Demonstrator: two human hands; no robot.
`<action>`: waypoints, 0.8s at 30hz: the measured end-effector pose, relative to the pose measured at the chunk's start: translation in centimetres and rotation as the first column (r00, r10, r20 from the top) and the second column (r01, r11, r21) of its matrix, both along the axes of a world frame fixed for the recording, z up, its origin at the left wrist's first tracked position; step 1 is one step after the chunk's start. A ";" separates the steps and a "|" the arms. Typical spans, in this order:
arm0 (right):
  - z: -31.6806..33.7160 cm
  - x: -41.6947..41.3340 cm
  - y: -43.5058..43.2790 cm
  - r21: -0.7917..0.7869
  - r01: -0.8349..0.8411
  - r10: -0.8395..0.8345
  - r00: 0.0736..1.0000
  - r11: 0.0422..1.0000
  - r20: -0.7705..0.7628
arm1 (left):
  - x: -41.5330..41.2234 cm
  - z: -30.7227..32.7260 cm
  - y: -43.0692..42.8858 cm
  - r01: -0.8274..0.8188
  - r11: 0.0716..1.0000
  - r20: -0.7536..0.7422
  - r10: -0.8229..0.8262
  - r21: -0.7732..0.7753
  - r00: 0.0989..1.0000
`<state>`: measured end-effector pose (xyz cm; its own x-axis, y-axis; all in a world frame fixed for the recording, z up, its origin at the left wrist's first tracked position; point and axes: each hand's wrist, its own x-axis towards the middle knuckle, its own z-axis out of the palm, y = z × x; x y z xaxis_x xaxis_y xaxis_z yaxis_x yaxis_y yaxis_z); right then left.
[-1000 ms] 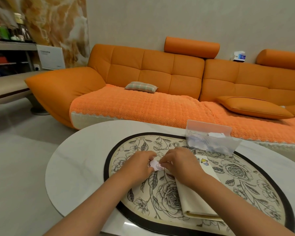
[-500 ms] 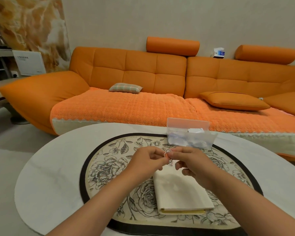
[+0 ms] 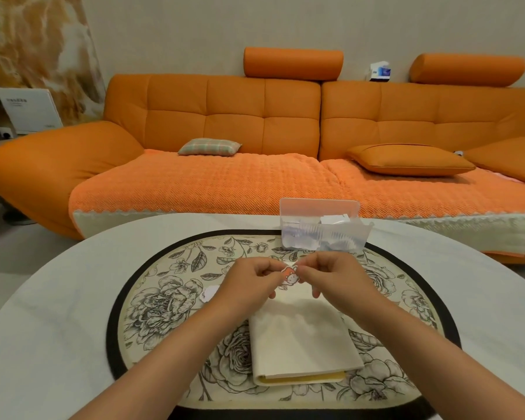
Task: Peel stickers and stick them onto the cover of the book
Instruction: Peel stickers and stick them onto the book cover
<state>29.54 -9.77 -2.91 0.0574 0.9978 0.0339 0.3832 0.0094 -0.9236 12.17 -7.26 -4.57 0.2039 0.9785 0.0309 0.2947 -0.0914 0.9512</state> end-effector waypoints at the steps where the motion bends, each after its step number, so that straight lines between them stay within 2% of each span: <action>1: -0.1 0.1 0.1 0.014 -0.001 0.000 1.000 1.000 0.028 | 0.1 0.0 0.0 0.004 1.000 -0.004 -0.004 0.000 1.000; 6: -0.4 0.4 0.3 0.038 -0.027 0.027 0.999 0.999 0.018 | 0.3 0.0 0.1 0.041 0.996 -0.041 -0.038 0.076 0.998; 8: -0.5 0.3 0.3 0.045 -0.035 0.036 0.999 0.998 -0.015 | 0.5 -0.1 0.1 -0.014 0.997 0.020 0.013 0.081 1.000; 10: -0.5 0.2 0.3 0.015 -0.039 0.040 0.997 0.999 -0.065 | 0.6 0.0 0.0 -0.079 0.997 0.127 0.076 0.020 0.989; 13: -0.5 0.1 0.2 -0.039 -0.051 0.048 0.997 0.998 -0.067 | 0.7 0.1 -0.1 -0.074 0.996 0.193 0.083 -0.053 0.978; 16: -0.1 0.2 0.1 -0.056 -0.035 0.029 0.994 0.998 -0.108 | 0.8 0.0 -0.1 -0.063 0.997 0.167 0.071 -0.053 0.983; 20: 0.4 0.4 0.0 -0.028 -0.023 0.020 0.992 0.999 -0.125 | 1.1 0.0 -0.2 -0.022 0.999 0.070 0.019 0.034 0.997; 24: 0.6 0.3 -0.2 0.017 -0.021 0.023 0.991 1.000 -0.131 | 1.3 -0.1 -0.3 -0.034 0.995 0.089 0.026 0.091 0.996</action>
<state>29.82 -10.01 -2.30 0.0408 0.9982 0.0433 0.2582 0.0314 -0.9656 13.45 -7.58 -4.69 0.1671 0.9763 0.1375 0.2140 -0.1721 0.9616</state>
